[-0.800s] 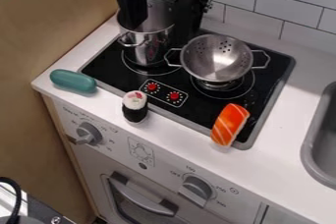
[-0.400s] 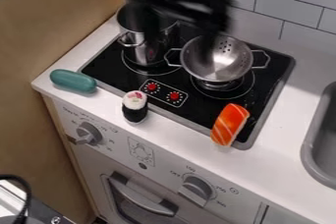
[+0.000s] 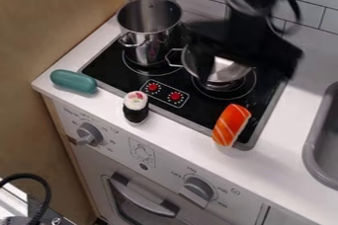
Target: Lift the orange object and put it in the metal pot
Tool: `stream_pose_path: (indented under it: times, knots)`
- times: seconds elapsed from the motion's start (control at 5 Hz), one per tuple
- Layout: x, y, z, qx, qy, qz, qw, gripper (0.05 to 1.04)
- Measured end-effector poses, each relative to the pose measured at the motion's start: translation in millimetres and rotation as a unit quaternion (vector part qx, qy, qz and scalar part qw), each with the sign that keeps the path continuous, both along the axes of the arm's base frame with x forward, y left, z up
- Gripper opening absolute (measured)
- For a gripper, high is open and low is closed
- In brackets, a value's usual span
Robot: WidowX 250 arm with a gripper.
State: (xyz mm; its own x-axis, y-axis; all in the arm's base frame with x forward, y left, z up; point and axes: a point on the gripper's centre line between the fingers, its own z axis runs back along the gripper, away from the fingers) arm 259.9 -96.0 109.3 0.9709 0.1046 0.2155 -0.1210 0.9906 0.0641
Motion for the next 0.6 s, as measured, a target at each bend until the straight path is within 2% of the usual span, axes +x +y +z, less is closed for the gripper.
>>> stream_pose_path:
  times: [0.2,0.4,0.6]
  knots:
    - [-0.1,-13.7,-6.6,0.027,-0.034,-0.029,0.9986,1.000]
    - [0.8,-8.9,-22.5,0.046,-0.044,-0.037,0.9973,1.000]
    - [2.0,-7.7,-27.0,0.062,-0.066,-0.048,0.9948,1.000]
